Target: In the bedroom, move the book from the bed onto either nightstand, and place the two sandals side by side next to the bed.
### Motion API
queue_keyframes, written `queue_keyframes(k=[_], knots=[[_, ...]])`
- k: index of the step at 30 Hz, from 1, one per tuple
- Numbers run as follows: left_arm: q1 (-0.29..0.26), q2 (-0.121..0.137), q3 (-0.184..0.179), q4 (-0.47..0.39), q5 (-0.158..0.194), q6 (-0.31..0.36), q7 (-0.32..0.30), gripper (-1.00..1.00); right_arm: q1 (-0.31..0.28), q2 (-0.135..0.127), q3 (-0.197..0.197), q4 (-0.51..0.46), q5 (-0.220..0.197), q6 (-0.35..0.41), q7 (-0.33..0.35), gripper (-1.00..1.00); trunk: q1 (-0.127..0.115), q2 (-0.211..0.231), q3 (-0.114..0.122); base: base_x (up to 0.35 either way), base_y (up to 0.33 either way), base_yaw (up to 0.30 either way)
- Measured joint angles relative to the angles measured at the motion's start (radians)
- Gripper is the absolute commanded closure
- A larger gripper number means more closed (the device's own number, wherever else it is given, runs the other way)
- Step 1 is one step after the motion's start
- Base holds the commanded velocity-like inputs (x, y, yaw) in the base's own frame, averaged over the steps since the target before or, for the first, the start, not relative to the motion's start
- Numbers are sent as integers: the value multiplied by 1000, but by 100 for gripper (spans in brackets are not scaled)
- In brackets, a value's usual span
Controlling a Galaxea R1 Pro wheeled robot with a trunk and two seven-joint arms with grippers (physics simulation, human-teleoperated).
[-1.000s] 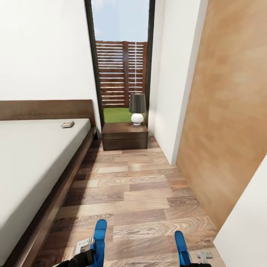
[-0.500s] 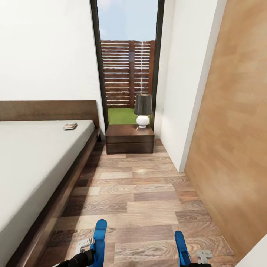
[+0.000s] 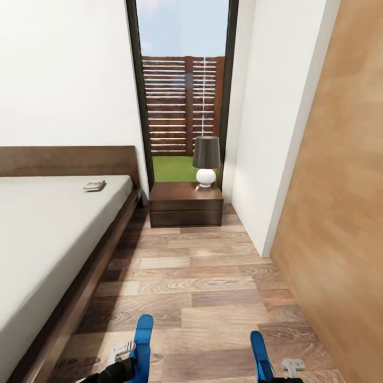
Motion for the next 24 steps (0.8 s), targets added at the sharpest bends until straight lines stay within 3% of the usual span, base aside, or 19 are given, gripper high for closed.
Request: queue_keyframes(k=[24], knots=[[0,0,1,0,0,0,0,100,0,0,0,0,1,0,-1,100,0,0,0,327,-14,0]])
